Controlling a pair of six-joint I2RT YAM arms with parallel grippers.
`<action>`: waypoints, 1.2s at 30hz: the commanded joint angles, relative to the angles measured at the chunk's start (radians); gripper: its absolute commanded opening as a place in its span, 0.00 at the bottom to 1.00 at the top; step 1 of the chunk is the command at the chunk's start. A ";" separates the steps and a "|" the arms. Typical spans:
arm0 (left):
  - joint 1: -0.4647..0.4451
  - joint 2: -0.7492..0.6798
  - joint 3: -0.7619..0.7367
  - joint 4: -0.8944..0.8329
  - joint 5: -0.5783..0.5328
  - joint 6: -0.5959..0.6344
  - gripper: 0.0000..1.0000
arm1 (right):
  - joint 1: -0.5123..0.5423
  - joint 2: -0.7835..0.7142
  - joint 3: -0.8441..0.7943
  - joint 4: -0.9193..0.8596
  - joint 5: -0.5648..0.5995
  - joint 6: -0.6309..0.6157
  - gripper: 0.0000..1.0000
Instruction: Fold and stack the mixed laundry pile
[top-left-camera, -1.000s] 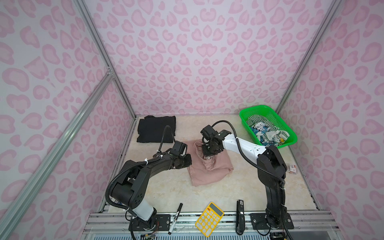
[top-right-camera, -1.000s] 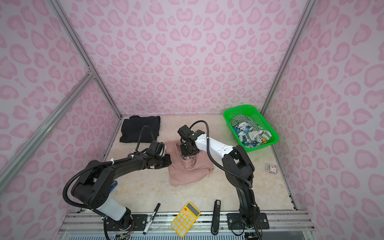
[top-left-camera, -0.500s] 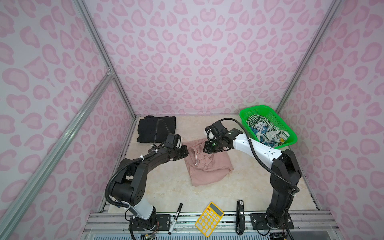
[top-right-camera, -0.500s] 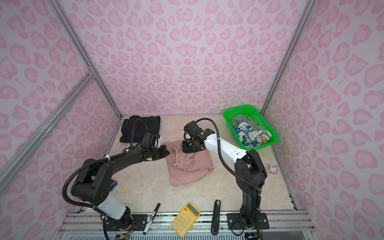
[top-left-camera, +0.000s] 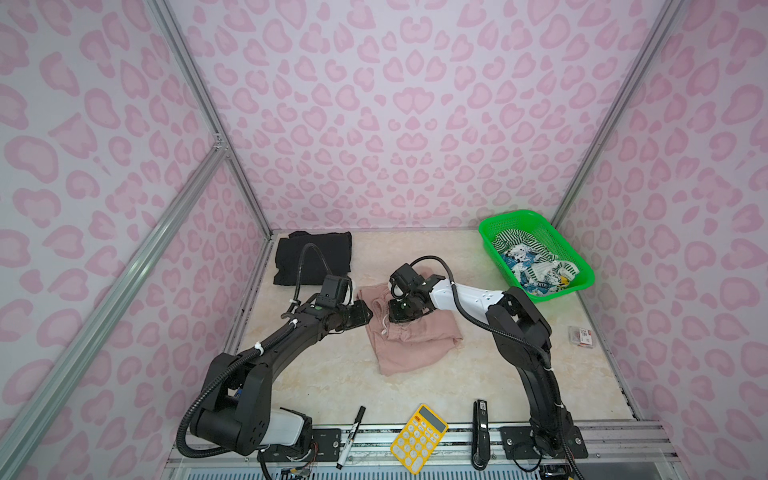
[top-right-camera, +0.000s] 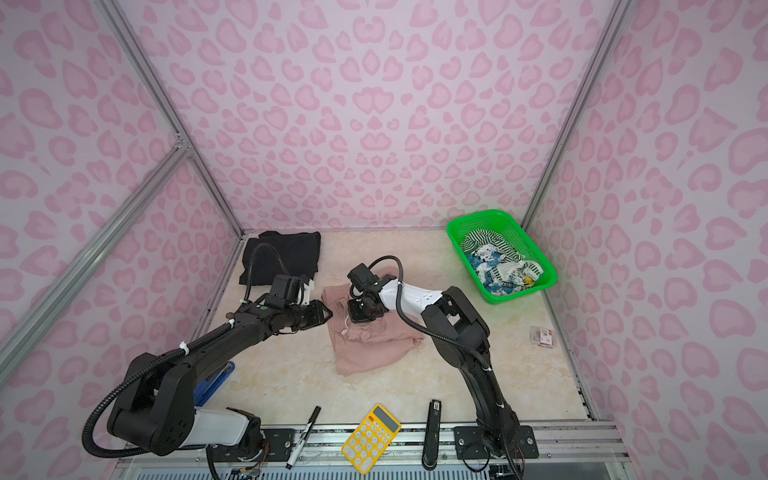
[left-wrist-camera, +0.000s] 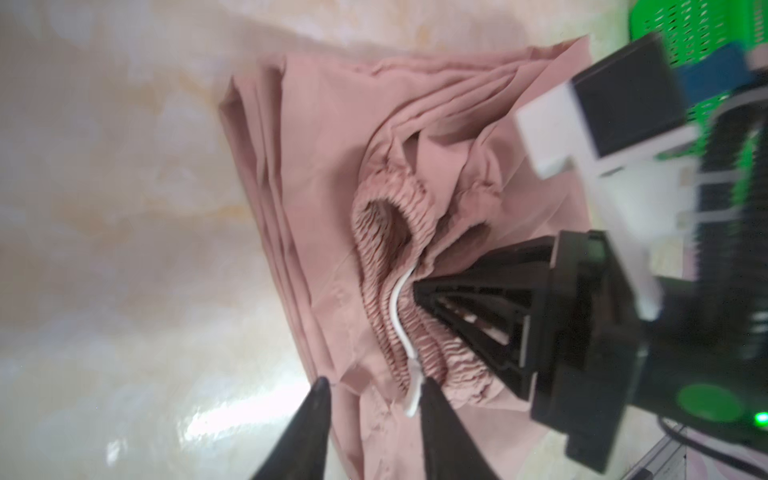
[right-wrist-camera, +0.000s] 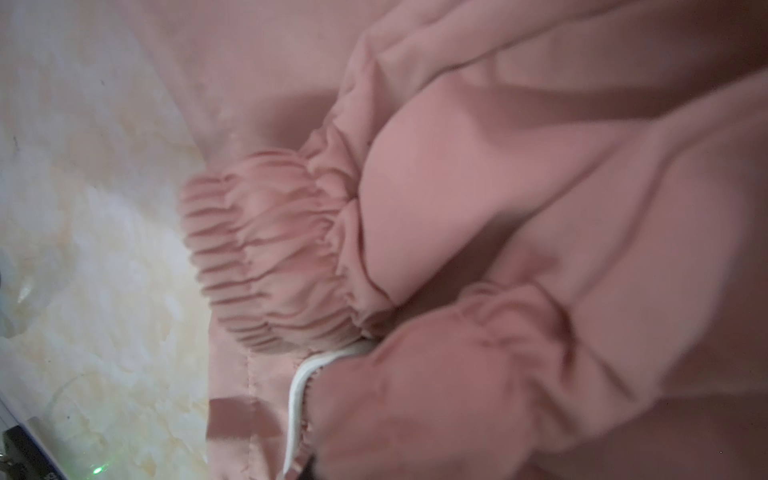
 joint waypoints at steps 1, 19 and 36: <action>0.002 -0.017 -0.043 0.039 0.009 -0.028 0.59 | 0.003 -0.029 -0.066 0.068 -0.053 -0.010 0.29; -0.079 0.327 0.152 0.126 0.063 0.033 0.68 | -0.344 -0.453 -0.480 -0.037 0.003 -0.131 0.51; -0.076 0.925 1.272 -0.320 0.200 0.254 0.64 | -0.006 -0.557 -0.709 0.296 -0.247 0.074 0.39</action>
